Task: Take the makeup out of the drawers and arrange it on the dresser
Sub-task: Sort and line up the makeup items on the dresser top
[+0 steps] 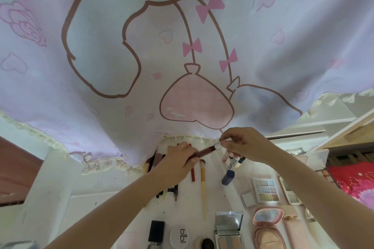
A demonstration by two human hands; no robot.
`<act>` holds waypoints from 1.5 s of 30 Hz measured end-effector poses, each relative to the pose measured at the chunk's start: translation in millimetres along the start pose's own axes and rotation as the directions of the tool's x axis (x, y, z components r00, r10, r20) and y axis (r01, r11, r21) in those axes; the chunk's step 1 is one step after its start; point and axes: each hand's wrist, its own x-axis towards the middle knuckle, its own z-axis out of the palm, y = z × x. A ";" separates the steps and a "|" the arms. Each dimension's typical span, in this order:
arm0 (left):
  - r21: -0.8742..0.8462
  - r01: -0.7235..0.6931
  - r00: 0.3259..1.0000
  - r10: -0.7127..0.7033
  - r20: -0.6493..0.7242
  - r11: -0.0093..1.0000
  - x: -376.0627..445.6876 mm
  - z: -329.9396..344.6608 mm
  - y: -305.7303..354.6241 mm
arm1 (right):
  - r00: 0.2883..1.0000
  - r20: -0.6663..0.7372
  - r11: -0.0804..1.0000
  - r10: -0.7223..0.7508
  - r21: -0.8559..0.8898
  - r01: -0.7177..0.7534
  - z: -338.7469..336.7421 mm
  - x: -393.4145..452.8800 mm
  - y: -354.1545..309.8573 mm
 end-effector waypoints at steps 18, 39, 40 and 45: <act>-0.047 0.198 0.966 -0.186 0.180 0.979 38.8 69.6 -9.7 | 0.996 0.088 0.655 0.033 -0.755 0.046 33.4 18.8 51.5; 0.505 0.175 0.962 -0.256 0.093 0.845 4.7 48.3 -67.7 | 0.998 0.060 0.574 0.026 -0.818 0.034 34.0 17.8 44.8; 0.500 0.186 0.961 -0.263 0.087 0.846 2.1 47.5 -70.4 | 0.997 0.065 0.572 0.035 -0.820 0.033 34.4 17.6 44.4; 0.495 0.199 0.962 -0.265 0.067 0.846 -5.3 45.1 -77.5 | 0.996 0.063 0.579 0.069 -0.816 0.011 34.0 18.0 44.4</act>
